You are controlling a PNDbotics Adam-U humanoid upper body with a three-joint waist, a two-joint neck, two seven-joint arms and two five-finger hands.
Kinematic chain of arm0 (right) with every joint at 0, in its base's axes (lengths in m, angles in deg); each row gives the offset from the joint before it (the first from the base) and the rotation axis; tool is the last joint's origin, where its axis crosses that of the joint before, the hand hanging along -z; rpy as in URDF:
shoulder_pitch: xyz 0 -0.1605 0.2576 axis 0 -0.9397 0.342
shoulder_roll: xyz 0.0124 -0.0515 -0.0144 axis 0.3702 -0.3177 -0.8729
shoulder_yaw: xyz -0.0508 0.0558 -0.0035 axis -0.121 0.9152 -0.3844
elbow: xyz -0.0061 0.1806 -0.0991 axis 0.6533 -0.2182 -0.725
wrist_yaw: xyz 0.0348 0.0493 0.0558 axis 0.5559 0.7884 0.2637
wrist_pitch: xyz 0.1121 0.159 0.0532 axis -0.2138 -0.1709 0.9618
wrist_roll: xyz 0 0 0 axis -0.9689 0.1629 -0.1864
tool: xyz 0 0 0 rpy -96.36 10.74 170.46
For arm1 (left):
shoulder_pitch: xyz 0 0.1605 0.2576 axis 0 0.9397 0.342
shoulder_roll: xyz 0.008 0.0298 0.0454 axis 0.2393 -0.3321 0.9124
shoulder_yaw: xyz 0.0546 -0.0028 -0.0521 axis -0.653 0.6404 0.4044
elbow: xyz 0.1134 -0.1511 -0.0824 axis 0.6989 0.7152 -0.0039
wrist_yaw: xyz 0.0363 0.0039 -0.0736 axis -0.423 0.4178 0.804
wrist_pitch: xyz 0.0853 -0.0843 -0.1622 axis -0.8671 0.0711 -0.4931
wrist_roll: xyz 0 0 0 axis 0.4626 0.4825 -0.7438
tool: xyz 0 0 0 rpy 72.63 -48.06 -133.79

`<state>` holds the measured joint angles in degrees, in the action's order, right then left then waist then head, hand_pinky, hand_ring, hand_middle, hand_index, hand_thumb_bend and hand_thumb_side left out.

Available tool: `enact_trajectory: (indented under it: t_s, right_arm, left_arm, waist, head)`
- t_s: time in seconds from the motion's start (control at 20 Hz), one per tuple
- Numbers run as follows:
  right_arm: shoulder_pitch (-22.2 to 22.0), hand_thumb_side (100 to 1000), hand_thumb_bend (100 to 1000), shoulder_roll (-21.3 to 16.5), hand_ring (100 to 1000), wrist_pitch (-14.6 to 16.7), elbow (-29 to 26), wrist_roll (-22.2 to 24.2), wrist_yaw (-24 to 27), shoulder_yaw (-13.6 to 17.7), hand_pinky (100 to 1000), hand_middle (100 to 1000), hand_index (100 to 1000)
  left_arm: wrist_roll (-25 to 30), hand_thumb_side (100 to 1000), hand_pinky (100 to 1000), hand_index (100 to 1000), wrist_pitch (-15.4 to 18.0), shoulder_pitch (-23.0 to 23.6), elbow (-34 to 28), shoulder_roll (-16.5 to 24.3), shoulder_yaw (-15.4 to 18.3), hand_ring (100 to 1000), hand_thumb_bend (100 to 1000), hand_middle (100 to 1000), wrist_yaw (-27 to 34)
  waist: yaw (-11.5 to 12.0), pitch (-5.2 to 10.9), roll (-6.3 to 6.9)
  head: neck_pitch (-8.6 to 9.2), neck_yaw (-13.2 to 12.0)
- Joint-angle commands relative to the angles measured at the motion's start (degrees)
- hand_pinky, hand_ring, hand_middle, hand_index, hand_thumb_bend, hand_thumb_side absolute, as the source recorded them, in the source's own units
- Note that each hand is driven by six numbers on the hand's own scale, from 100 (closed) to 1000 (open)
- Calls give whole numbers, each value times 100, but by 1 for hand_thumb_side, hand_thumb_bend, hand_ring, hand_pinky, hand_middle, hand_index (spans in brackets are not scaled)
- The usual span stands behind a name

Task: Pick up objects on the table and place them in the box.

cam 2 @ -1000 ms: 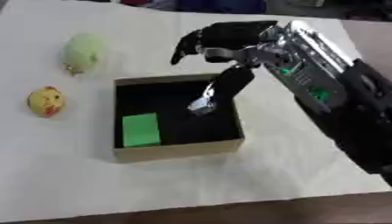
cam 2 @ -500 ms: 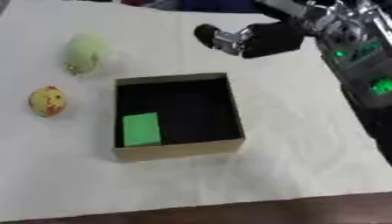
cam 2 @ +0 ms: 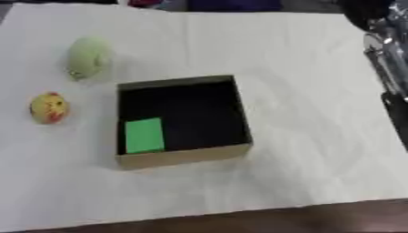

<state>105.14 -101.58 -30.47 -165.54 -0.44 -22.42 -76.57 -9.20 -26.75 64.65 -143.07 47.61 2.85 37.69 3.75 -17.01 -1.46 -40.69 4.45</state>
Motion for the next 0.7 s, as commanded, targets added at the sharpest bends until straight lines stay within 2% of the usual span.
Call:
enact_trajectory:
  t_s: [0.05,0.2,0.4,0.7]
  right_arm:
    - [-24,1000,100,-9,870,169,-143,-270,479,135,945,794,1000]
    - [-140,1000,100,67,871,392,-133,-343,791,157,949,794,1000]
    - [-252,1000,100,173,870,520,-82,-368,914,199,951,791,1000]
    - [-338,1000,100,264,870,544,-117,-447,903,220,951,789,1000]
  left_arm:
    - [-32,1000,506,768,-110,-37,-118,265,-12,650,378,677,-95]
    - [-38,1000,503,774,-320,-22,-118,502,-56,652,398,680,-246]
    - [129,1000,505,794,-776,25,-118,1119,-174,661,419,686,-674]
    - [921,1000,556,842,-1531,66,-118,2216,-451,707,493,699,-1777]
  waist:
    - [14,82,38]
    - [24,94,83]
    - [45,135,150]
    - [34,175,214]
  head:
    - [53,-65]
    - [16,-130]
    - [-34,-212]
    - [-61,-314]
